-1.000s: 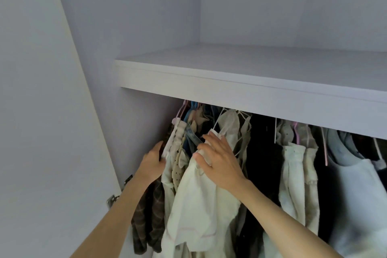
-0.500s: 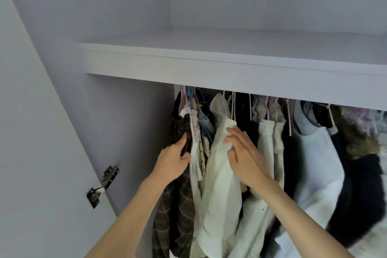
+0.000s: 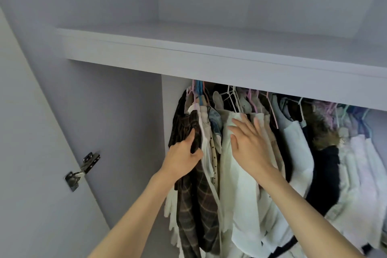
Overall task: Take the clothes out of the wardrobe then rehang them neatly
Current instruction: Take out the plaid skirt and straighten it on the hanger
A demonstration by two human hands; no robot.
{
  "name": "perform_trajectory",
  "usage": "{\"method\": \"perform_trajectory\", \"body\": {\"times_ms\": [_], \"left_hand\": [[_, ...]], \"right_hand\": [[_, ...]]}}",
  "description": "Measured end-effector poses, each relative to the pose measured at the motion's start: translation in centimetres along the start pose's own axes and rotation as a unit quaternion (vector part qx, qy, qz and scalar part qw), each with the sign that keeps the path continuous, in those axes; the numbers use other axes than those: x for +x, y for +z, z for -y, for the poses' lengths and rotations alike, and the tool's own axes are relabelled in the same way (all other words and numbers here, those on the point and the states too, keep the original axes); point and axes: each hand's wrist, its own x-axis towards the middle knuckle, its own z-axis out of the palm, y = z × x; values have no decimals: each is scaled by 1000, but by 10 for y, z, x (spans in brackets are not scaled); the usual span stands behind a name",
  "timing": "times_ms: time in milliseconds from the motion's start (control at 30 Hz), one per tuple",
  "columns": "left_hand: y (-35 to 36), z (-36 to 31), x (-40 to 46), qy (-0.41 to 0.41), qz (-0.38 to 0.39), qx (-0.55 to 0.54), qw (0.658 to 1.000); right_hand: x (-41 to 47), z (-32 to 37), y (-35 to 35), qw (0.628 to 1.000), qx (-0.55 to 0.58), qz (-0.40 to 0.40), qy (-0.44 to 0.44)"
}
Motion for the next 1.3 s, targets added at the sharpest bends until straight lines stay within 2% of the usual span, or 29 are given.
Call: {"method": "perform_trajectory", "body": {"times_ms": [67,133,233,367,500,600,667,767,900,1033,1300], "left_hand": [[-3,6,-1,-3,-16,-35,999],[-7,8,-5,10,-19,-92,995],[-10,13,-10,49,-19,-156,986],[-9,34,-5,51,-41,-150,987],[-11,60,0,11,-33,-105,994],[-20,80,8,-26,-74,-76,994],[-29,87,17,-16,-108,-34,993],[-39,89,33,-14,-158,31,987],[-48,89,54,-65,-167,97,979],[-54,93,69,-81,-159,94,980],[-68,104,69,-24,-208,44,977]], "right_hand": [[16,20,4,995,92,29,-35],[31,37,10,978,179,104,-35],[43,46,30,953,245,179,-12],[39,44,50,940,294,173,15],[37,46,62,962,229,147,-32],[40,54,69,978,168,105,-71],[42,56,73,983,137,83,-87],[46,60,72,989,95,68,-96],[46,67,72,992,62,65,-84],[42,72,74,996,52,48,-60],[38,71,90,996,72,20,-49]]}}
